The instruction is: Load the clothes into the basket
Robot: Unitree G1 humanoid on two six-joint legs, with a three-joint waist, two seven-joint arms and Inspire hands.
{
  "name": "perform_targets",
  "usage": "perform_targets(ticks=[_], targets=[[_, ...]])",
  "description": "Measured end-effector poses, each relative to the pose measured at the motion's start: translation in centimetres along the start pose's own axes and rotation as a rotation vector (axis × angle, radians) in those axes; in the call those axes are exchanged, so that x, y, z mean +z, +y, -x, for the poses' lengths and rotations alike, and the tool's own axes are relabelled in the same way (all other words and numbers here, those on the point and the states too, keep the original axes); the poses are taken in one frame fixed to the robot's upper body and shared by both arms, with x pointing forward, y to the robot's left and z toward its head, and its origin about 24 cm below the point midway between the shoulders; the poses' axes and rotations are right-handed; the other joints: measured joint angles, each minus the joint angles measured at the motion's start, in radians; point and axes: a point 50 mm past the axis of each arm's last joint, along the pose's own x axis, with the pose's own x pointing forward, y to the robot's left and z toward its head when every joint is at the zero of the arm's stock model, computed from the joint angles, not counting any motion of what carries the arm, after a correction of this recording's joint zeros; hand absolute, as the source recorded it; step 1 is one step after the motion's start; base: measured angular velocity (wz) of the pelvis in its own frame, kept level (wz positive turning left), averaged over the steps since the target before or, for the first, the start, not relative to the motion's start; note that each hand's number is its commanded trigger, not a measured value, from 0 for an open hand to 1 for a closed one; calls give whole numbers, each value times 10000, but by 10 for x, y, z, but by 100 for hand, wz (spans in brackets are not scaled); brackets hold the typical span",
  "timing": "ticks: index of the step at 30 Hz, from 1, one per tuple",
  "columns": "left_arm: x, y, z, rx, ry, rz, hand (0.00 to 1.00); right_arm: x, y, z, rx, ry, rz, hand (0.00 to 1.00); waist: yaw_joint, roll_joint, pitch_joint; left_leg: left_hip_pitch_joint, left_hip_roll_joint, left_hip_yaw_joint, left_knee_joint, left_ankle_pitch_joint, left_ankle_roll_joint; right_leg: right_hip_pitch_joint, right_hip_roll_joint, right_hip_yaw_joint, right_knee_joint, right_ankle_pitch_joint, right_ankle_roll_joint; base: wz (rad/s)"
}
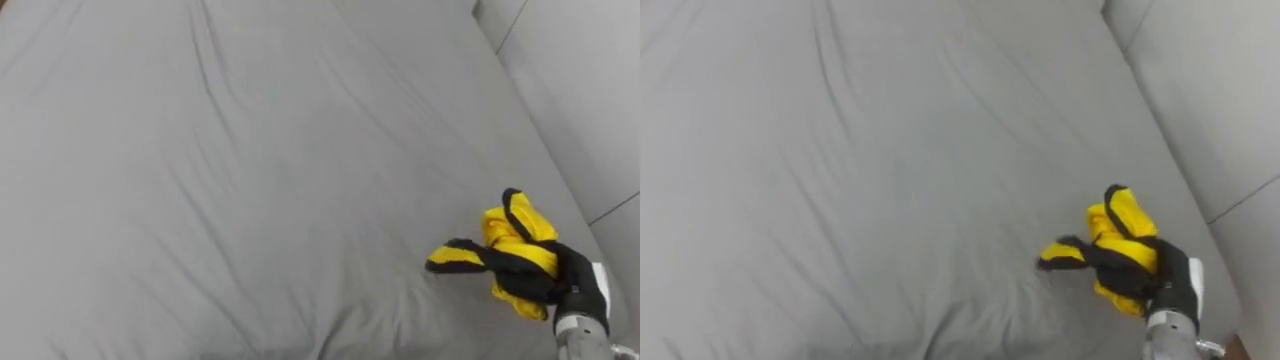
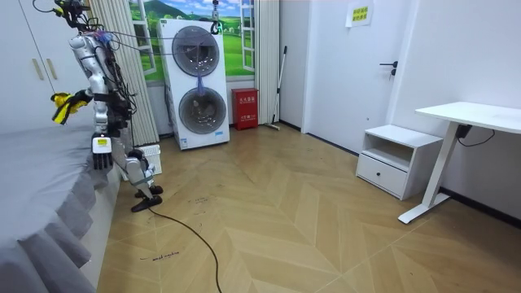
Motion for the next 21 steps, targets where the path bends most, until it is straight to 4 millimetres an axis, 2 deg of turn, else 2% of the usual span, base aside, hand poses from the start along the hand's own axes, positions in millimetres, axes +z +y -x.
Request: perform_targets(ticks=[5,9,11,14,16,21], targets=[[3,-5,-2,112,277,-187,0,4,-3,1,-80,-40,-276,100,-441,-30,-58,339,34,561,-6,-4,-4,217,36,458,66,1,1,-30],[-8,-1,0,281,792,-488,0,-4,-12,2,-203,501,-70,100,-653,114,-53,619,133,950,-1,-141,-64,241,149,933,179,1,3,-33],[-9,1,0,380,1042,-551,0,-6,-15,3,-272,629,-99,100,-859,181,-52,652,209,1096,11,-236,-122,233,222,1009,193,3,-1,-19],[-13,4,1,503,1317,-708,0,-20,-24,9,-563,1108,-95,100,-1099,229,-42,750,236,1203,17,-261,-129,281,243,1076,217,7,-8,-8],[-17,6,2,560,1413,-817,0,-36,-28,13,-743,1788,-183,100,-1318,288,-24,768,295,1320,14,-348,-140,259,309,1144,244,11,-14,-4],[-22,8,3,614,1520,-852,0,-62,-42,31,-1064,2751,-284,100,-1351,394,-29,687,375,1651,12,-440,-164,10,447,1637,195,14,3,-27]])
